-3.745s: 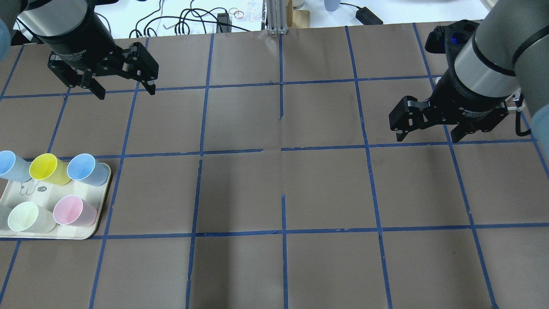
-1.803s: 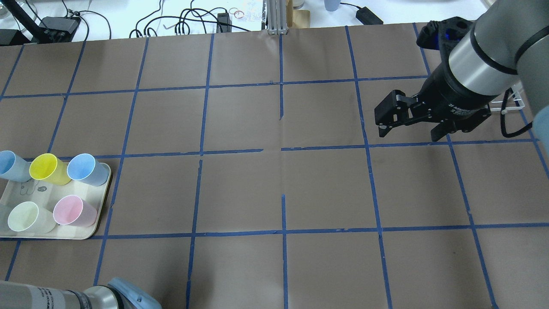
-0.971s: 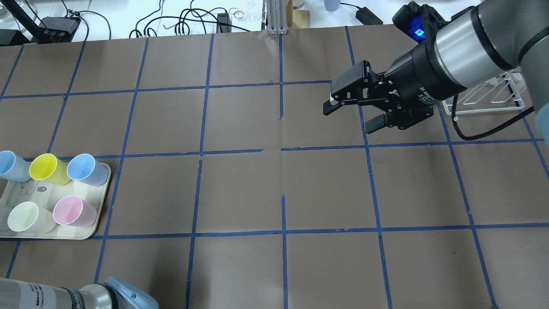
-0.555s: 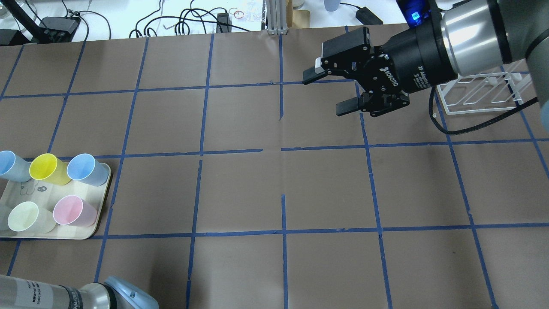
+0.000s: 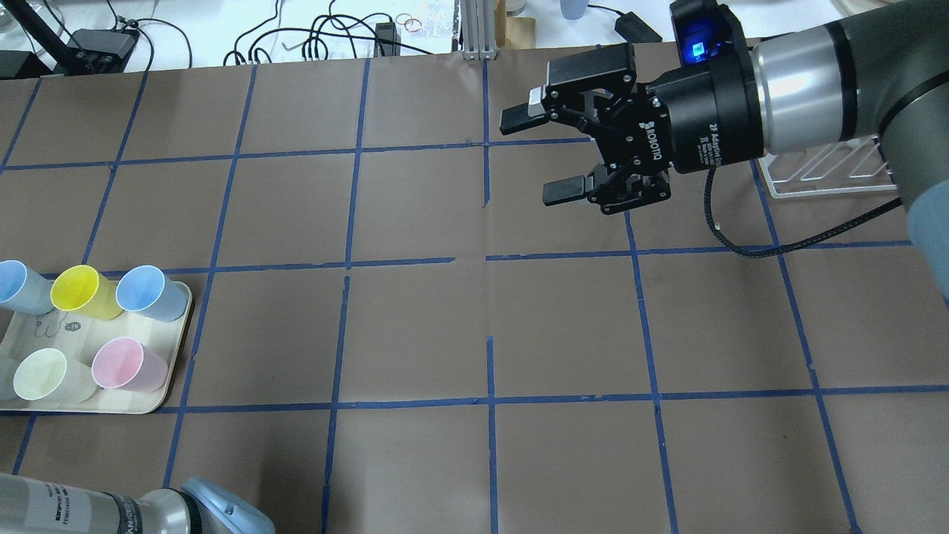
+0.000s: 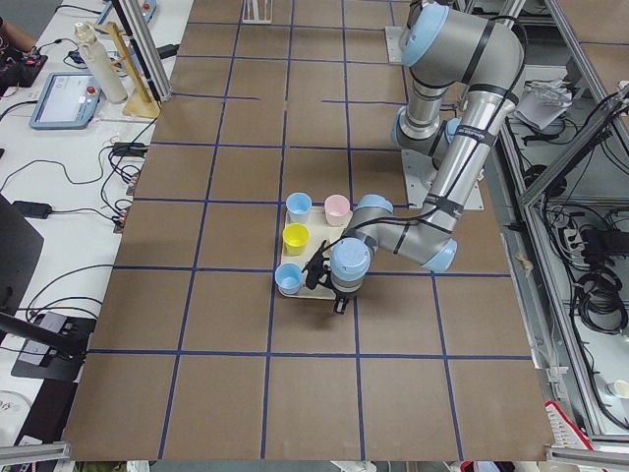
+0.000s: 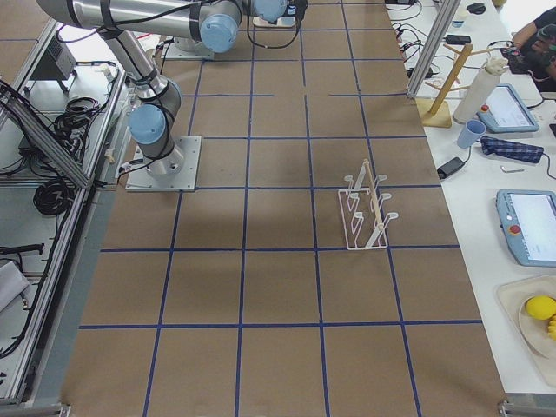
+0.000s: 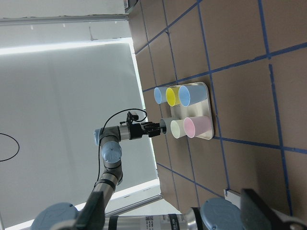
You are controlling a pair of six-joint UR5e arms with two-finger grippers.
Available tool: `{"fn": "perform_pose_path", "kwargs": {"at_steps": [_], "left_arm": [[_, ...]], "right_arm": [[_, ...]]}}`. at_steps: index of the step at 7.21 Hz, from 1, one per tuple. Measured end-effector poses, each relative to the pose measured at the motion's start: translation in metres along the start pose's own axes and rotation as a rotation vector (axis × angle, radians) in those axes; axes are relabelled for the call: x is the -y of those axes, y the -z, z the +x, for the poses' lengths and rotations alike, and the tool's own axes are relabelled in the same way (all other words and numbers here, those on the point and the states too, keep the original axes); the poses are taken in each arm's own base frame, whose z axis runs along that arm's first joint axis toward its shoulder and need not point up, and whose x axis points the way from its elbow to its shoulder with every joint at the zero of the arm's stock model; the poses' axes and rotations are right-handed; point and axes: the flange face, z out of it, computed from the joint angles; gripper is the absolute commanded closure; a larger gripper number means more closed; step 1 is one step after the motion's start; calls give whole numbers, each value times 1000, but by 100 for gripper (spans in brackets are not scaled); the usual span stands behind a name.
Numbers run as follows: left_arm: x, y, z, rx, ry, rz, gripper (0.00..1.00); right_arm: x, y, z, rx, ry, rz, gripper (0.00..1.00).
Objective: Transfer IKEA cup to right arm and place on rack
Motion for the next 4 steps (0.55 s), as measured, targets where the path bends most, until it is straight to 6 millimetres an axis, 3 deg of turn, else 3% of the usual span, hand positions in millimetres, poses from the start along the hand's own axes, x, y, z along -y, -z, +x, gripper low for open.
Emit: {"fn": "perform_pose_path", "kwargs": {"at_steps": [1, 2, 4], "left_arm": [[1, 2, -1, 2, 9, 0, 83], [4, 2, -1, 5, 9, 0, 100], [10, 4, 2, 8, 2, 0, 100]], "right_arm": [[2, -3, 5, 59, -12, -7, 0], [6, -6, 13, 114, -16, -13, 1], [14, -11, 24, 209, 22, -10, 0]]}}
